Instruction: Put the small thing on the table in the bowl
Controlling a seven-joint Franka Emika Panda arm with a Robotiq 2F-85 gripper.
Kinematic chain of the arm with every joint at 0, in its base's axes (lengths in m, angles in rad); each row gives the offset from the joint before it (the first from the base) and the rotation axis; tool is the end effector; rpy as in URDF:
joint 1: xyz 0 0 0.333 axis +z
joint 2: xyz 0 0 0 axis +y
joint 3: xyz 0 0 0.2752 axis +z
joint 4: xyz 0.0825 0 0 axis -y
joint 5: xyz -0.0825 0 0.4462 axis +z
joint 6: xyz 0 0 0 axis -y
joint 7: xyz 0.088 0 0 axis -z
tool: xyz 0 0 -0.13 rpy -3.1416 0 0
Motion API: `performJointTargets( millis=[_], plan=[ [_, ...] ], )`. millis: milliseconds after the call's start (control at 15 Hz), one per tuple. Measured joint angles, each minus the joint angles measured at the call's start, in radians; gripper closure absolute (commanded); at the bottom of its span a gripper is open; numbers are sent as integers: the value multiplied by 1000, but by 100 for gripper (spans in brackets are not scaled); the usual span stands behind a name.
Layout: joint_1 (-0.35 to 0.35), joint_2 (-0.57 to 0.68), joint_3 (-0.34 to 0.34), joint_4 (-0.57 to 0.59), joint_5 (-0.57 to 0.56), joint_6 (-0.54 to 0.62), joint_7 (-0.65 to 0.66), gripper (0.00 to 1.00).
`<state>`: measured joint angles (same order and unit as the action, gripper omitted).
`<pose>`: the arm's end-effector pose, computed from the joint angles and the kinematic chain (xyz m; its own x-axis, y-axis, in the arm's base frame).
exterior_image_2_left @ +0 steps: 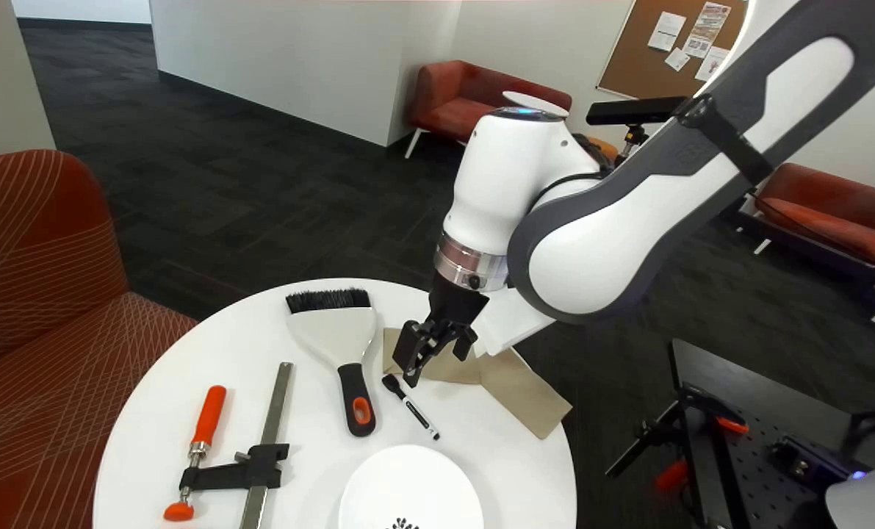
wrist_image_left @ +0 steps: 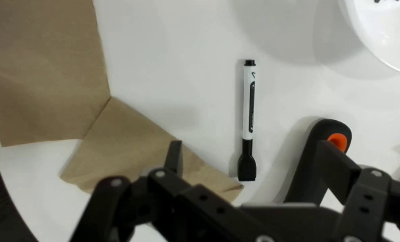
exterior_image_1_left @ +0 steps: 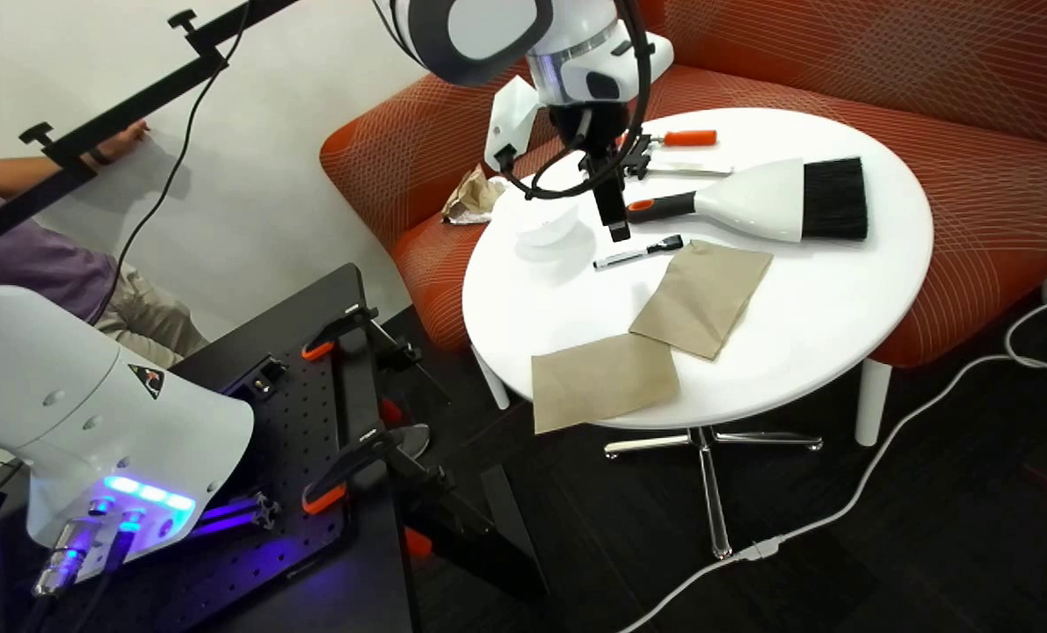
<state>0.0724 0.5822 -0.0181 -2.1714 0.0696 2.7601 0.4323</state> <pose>0.5536 0.0262 0.0063 0.9050 -0.4255 -0.0011 -0.4254 -0.9048 -0.0175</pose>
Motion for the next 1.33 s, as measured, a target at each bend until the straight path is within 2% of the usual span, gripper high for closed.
performJointTargets(
  millis=[667, 1067, 1133, 1200, 1333],
  plan=[
    [68, 130, -52, 81, 1, 26, 4, 0],
    [81, 180, -64, 124, 2, 26, 4, 0],
    [82, 186, -65, 131, 2, 26, 4, 25],
    [82, 192, -65, 136, 3, 26, 4, 26],
    [82, 202, -66, 147, 4, 26, 4, 41]
  ],
)
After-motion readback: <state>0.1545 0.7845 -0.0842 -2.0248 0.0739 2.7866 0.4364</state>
